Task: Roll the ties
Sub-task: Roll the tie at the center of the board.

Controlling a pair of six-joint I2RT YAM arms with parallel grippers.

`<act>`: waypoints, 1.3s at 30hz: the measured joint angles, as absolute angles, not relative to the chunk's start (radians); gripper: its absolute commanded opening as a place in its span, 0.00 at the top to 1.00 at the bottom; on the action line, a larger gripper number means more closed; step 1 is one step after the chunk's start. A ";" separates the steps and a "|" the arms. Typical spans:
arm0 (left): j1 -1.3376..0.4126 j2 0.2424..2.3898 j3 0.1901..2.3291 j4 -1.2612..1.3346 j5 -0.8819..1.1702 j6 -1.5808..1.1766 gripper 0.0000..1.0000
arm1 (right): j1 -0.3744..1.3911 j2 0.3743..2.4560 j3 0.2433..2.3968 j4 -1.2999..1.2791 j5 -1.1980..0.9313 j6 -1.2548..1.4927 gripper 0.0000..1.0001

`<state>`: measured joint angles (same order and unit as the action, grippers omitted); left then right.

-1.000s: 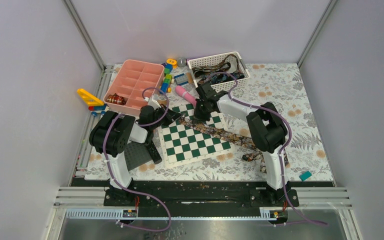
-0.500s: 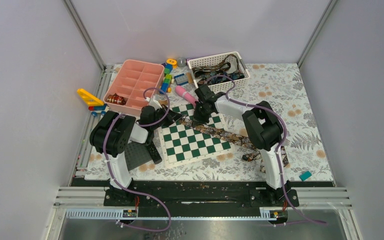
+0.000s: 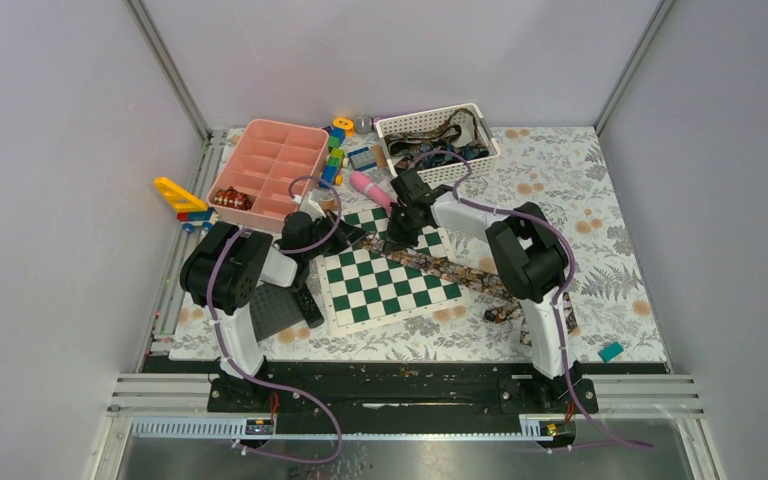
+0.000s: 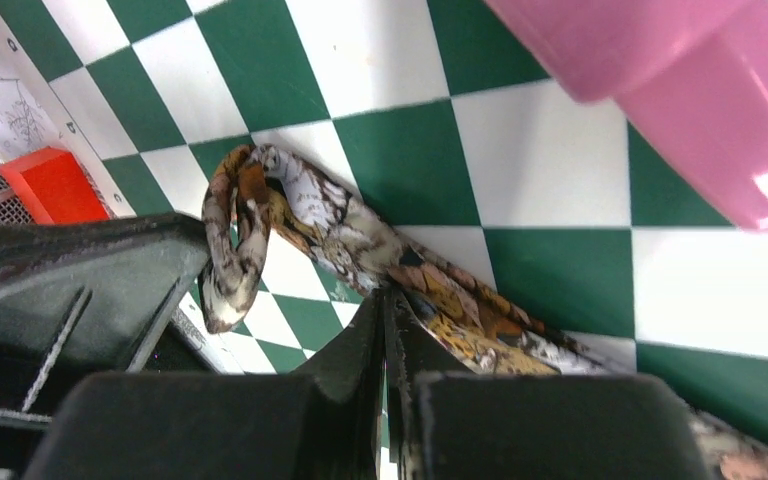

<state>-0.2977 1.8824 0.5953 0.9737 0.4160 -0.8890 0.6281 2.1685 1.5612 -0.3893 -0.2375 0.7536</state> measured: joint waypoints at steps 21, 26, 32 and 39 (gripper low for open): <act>-0.323 1.909 0.620 0.930 0.416 -0.868 1.00 | 0.614 2.009 1.519 -0.310 -0.282 0.776 1.00; -0.328 1.916 0.621 0.925 0.415 -0.862 1.00 | 0.614 2.049 1.549 -0.318 -0.295 0.781 1.00; -0.329 1.916 0.622 0.921 0.416 -0.861 1.00 | 0.614 2.104 1.578 -0.335 -0.301 0.783 1.00; -0.329 1.916 0.625 0.916 0.416 -0.861 1.00 | 0.614 2.146 1.595 -0.344 -0.300 0.786 1.00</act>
<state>-0.3294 1.9160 0.6250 0.9157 0.4156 -0.8608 0.6140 2.1464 1.5948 -0.3439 -0.3004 0.7860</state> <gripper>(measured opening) 0.005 0.018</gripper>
